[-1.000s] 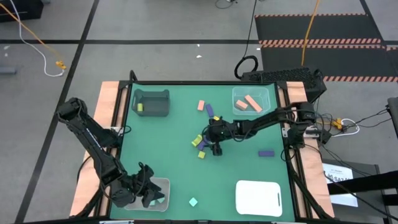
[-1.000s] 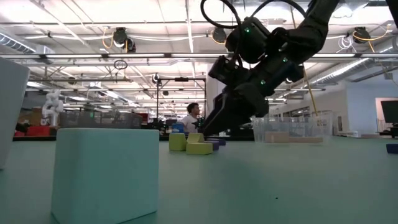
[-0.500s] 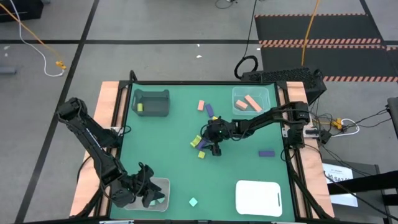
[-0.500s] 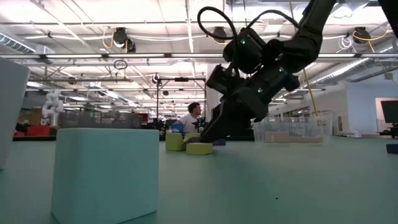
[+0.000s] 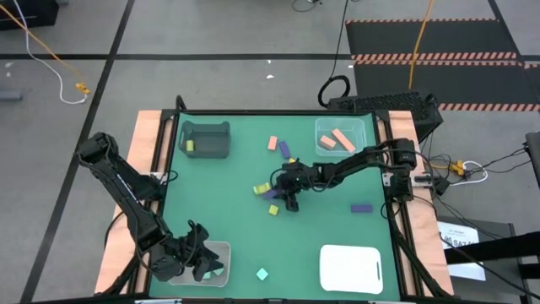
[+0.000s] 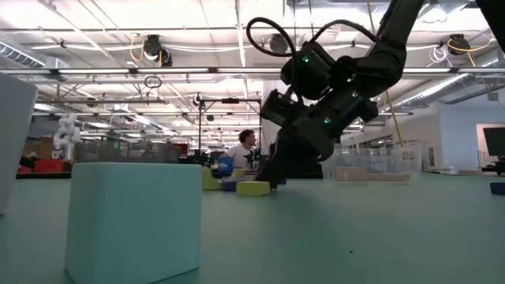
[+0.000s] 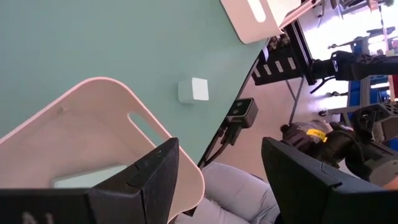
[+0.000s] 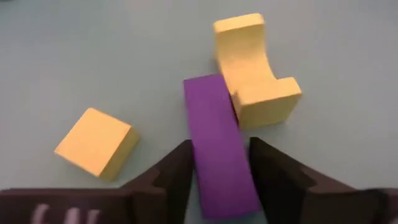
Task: Sort & place blocks by color
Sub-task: Put the middle violet block into the white bin
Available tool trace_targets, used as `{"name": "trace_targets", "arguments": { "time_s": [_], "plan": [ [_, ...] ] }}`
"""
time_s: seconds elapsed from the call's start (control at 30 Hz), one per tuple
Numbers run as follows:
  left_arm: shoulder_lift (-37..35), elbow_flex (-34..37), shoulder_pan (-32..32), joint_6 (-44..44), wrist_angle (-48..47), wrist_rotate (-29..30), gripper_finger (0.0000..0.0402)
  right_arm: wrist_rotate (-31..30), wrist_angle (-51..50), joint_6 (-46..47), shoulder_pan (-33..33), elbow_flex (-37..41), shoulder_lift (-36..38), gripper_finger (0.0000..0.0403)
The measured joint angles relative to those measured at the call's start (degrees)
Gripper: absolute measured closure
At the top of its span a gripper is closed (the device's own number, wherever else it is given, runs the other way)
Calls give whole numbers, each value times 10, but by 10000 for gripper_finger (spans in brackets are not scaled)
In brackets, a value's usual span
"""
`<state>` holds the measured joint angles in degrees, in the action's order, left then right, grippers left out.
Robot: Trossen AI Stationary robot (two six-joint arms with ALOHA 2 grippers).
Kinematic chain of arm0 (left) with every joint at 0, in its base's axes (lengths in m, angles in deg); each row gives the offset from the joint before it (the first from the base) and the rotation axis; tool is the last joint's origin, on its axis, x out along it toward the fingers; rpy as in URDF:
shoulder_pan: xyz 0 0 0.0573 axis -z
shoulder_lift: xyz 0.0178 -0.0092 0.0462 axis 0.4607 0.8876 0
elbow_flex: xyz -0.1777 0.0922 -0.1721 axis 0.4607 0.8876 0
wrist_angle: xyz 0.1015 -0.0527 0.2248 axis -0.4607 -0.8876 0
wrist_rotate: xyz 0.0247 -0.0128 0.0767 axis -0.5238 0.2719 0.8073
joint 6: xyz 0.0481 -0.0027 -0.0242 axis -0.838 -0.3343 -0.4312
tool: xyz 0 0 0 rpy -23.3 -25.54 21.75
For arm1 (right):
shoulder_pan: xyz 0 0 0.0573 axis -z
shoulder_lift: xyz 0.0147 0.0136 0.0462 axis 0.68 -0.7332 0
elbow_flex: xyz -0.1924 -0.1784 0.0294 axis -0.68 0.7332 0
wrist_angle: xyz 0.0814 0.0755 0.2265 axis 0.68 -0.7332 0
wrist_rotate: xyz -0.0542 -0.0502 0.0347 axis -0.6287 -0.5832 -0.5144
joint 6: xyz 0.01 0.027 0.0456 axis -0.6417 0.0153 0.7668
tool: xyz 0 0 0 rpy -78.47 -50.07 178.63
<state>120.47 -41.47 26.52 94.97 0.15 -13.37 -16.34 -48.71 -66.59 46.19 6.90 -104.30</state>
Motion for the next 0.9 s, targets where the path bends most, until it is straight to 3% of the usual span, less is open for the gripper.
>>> {"name": "trace_targets", "arguments": {
  "time_s": [0.13,0.5,0.9],
  "plan": [
    [0,0,0,0,0,0,172,3,-14,26,0,0,8,312],
    [0,0,0,-33,-1,30,172,-1,-95,104,-8,4,133,314],
    [0,0,-35,-221,28,138,172,-173,-20,81,-126,3,303,314]
  ]
}}
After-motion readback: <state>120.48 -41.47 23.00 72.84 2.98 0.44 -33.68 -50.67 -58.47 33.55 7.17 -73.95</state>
